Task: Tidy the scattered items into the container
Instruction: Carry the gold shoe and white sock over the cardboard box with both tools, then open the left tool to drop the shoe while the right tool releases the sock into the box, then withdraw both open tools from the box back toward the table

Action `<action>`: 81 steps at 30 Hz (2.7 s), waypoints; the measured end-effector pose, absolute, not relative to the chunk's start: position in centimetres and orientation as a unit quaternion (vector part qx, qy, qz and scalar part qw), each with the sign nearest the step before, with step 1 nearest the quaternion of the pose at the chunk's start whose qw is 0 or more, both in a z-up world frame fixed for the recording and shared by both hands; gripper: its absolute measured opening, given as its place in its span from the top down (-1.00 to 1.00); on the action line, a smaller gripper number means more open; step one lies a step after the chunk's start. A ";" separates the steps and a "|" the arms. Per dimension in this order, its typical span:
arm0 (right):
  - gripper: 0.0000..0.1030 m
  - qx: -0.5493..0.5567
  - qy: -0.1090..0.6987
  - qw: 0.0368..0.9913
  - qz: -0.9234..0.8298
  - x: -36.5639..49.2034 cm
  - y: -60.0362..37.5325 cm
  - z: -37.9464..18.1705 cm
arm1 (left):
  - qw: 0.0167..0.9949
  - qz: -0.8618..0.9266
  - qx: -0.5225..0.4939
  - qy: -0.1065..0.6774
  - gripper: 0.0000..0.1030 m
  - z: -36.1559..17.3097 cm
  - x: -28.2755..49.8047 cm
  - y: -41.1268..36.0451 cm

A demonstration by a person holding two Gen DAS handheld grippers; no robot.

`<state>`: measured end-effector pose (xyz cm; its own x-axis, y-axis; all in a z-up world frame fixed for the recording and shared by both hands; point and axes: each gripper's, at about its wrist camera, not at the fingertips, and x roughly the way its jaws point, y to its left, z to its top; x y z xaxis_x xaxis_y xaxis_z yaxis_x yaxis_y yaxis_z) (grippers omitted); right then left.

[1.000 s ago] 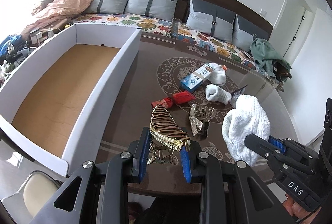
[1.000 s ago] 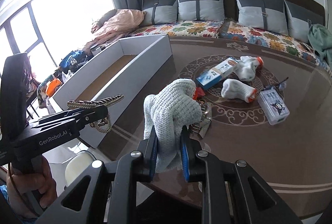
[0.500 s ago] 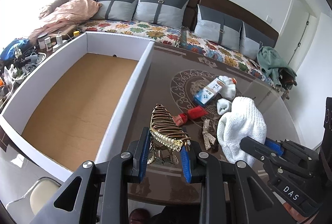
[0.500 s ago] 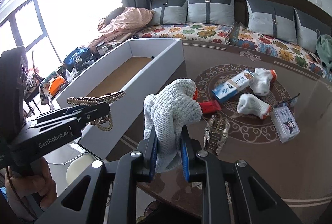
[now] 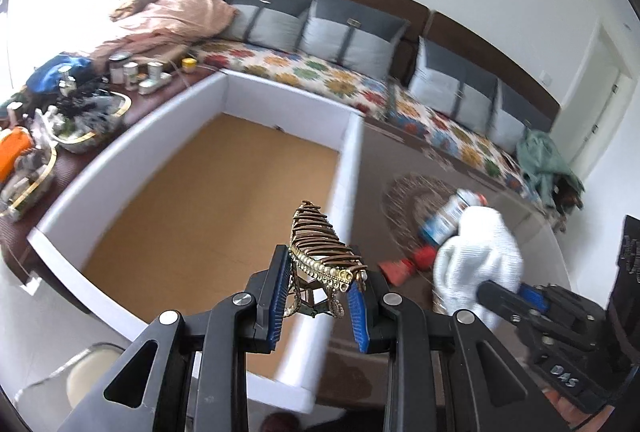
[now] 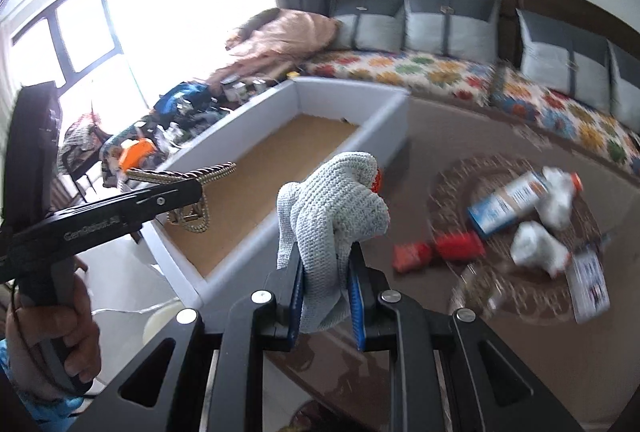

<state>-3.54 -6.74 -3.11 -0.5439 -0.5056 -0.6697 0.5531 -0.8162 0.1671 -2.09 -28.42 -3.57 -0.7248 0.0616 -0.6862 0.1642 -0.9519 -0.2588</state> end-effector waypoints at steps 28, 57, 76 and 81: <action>0.60 0.447 0.027 0.372 -0.813 -13.3 -24.2 -9.1 | 0.086 -0.874 0.448 0.165 0.48 -10.9 -9.7 -39.3; 0.03 0.435 -0.019 0.332 -0.837 -13.4 -20.7 -8.8 | 0.095 -0.876 0.444 0.164 -0.34 -10.0 -7.8 -38.6; 0.03 0.426 -0.059 0.287 -0.856 -10.7 -11.1 -8.8 | 0.074 -0.895 0.433 0.073 -0.34 -7.3 -6.8 -29.3; 0.03 0.425 -0.086 0.263 -0.862 -10.0 -7.0 -9.1 | 0.061 -0.902 0.425 0.053 -0.34 -6.0 -6.3 -26.4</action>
